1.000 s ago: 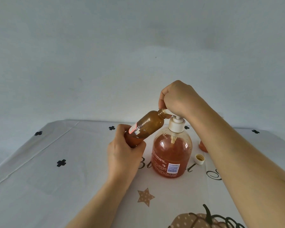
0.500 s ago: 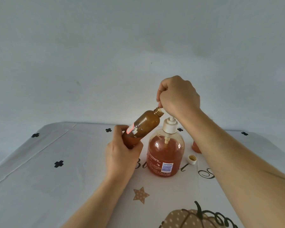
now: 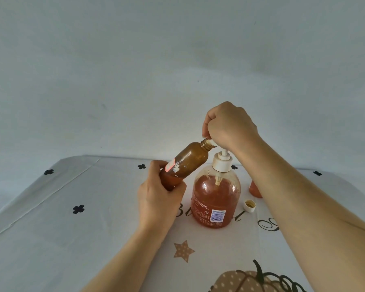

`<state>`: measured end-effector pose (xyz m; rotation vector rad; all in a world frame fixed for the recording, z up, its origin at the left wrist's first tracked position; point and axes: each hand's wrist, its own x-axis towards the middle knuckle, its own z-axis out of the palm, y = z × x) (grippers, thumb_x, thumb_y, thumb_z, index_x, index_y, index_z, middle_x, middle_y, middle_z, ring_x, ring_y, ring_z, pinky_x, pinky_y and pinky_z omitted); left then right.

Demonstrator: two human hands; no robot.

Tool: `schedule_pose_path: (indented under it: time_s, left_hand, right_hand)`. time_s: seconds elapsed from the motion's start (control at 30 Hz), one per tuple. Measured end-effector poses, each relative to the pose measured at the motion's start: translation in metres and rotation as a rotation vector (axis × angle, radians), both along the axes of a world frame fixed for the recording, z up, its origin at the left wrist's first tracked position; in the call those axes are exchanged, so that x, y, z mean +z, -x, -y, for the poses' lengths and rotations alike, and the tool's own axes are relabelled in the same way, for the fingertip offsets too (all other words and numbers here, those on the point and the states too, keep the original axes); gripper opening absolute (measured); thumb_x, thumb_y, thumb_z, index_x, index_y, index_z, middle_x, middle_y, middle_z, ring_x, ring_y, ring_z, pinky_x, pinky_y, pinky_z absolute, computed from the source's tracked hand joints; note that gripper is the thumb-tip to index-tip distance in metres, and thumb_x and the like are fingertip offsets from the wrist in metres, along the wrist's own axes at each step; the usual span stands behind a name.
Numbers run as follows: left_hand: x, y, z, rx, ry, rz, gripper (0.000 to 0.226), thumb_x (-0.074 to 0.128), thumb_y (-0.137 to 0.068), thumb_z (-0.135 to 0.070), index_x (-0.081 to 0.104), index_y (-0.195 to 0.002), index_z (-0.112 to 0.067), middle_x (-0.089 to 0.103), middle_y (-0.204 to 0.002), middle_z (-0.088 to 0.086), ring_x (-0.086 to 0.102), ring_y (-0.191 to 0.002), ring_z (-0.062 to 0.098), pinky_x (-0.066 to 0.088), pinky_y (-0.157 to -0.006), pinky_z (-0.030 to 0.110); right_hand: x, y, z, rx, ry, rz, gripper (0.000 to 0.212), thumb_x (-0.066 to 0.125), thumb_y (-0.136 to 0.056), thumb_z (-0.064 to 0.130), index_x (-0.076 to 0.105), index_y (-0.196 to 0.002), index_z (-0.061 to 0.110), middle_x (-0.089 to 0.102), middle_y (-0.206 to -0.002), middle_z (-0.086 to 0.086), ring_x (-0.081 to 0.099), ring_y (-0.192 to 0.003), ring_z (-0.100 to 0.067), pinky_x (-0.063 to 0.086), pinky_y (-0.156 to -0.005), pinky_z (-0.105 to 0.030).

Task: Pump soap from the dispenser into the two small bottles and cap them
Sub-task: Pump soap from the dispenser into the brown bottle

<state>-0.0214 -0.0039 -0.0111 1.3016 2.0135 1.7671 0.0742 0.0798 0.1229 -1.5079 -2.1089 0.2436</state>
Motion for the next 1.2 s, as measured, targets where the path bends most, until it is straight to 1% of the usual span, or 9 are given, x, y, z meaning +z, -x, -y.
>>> schedule_pose_path:
  time_s: [0.13, 0.33, 0.53, 0.7, 0.77, 0.87, 0.93, 1.1, 1.2]
  left_hand:
    - [0.001, 0.0, 0.0, -0.001, -0.003, 0.0, 0.033, 0.07, -0.078, -0.009, 0.048, -0.094, -0.028, 0.057, -0.069, -0.014, 0.055, -0.065, -0.008, 0.04, -0.052, 0.005]
    - [0.001, 0.0, 0.0, 0.002, -0.014, -0.002, 0.033, 0.07, -0.077, -0.008, 0.049, -0.094, -0.027, 0.056, -0.069, -0.015, 0.054, -0.066, -0.008, 0.038, -0.051, 0.004]
    - [-0.003, 0.004, -0.003, 0.025, 0.01, 0.024, 0.026, 0.066, -0.073, -0.003, 0.054, -0.09, -0.019, 0.056, -0.064, -0.009, 0.054, -0.061, -0.006, 0.038, -0.05, 0.006]
    - [-0.002, 0.003, -0.005, 0.041, 0.039, 0.026, 0.026, 0.065, -0.073, -0.005, 0.054, -0.09, -0.019, 0.057, -0.063, -0.008, 0.053, -0.061, -0.006, 0.038, -0.05, 0.007]
    - [-0.001, 0.002, -0.003, 0.035, 0.036, 0.017, 0.027, 0.067, -0.073, -0.006, 0.053, -0.092, -0.021, 0.057, -0.064, -0.01, 0.054, -0.064, -0.007, 0.038, -0.051, 0.007]
    - [0.001, 0.0, 0.0, 0.017, 0.0, -0.004, 0.029, 0.069, -0.076, -0.007, 0.051, -0.093, -0.023, 0.057, -0.066, -0.013, 0.054, -0.065, -0.01, 0.039, -0.053, 0.005]
    - [0.003, -0.001, 0.002, -0.005, -0.009, -0.003, 0.031, 0.069, -0.077, -0.007, 0.05, -0.096, -0.024, 0.057, -0.068, -0.013, 0.054, -0.064, -0.01, 0.039, -0.054, 0.004]
    - [0.004, -0.001, 0.003, -0.02, -0.021, 0.017, 0.03, 0.069, -0.078, -0.006, 0.05, -0.094, -0.023, 0.058, -0.069, -0.012, 0.055, -0.063, -0.009, 0.04, -0.051, 0.005]
    - [0.002, 0.001, 0.002, -0.016, -0.017, 0.028, 0.028, 0.068, -0.077, -0.008, 0.051, -0.092, -0.024, 0.059, -0.067, -0.01, 0.055, -0.062, -0.003, 0.04, -0.051, 0.008]
  right_hand:
    - [0.002, 0.001, 0.001, 0.002, 0.054, 0.013, 0.032, 0.047, -0.081, -0.002, 0.073, -0.09, 0.013, 0.071, -0.094, -0.006, 0.066, -0.087, -0.026, 0.056, -0.08, -0.037]
    - [0.006, 0.003, 0.001, 0.018, 0.146, -0.01, 0.032, 0.047, -0.077, -0.004, 0.073, -0.09, 0.011, 0.071, -0.091, -0.007, 0.066, -0.087, -0.027, 0.057, -0.088, -0.043]
    - [-0.007, 0.001, -0.003, 0.027, 0.207, -0.025, 0.032, 0.046, -0.08, -0.004, 0.073, -0.095, 0.005, 0.071, -0.098, -0.014, 0.066, -0.095, -0.033, 0.056, -0.088, -0.043]
    - [-0.01, 0.002, -0.007, 0.015, 0.224, -0.024, 0.032, 0.045, -0.08, 0.0, 0.072, -0.094, 0.007, 0.071, -0.096, -0.012, 0.066, -0.092, -0.032, 0.057, -0.088, -0.044]
    - [-0.009, 0.003, -0.007, 0.002, 0.182, -0.03, 0.031, 0.045, -0.081, 0.001, 0.073, -0.092, 0.01, 0.072, -0.095, -0.009, 0.066, -0.088, -0.028, 0.057, -0.085, -0.041]
    - [-0.002, 0.0, -0.002, -0.018, 0.028, -0.066, 0.034, 0.044, -0.082, -0.001, 0.073, -0.087, 0.015, 0.072, -0.089, -0.003, 0.066, -0.085, -0.024, 0.051, -0.068, -0.03]
    - [0.001, -0.002, 0.003, -0.01, -0.039, -0.088, 0.034, 0.045, -0.081, -0.002, 0.073, -0.082, 0.017, 0.072, -0.085, -0.002, 0.067, -0.084, -0.023, 0.049, -0.065, -0.029]
    - [0.004, 0.001, 0.002, 0.024, 0.061, -0.024, 0.029, 0.051, -0.078, -0.002, 0.074, -0.087, 0.013, 0.072, -0.093, -0.006, 0.066, -0.089, -0.027, 0.057, -0.083, -0.039]
    - [0.004, 0.004, -0.001, 0.018, 0.098, -0.003, 0.031, 0.05, -0.074, -0.003, 0.074, -0.088, 0.01, 0.072, -0.093, -0.008, 0.066, -0.09, -0.027, 0.058, -0.086, -0.042]
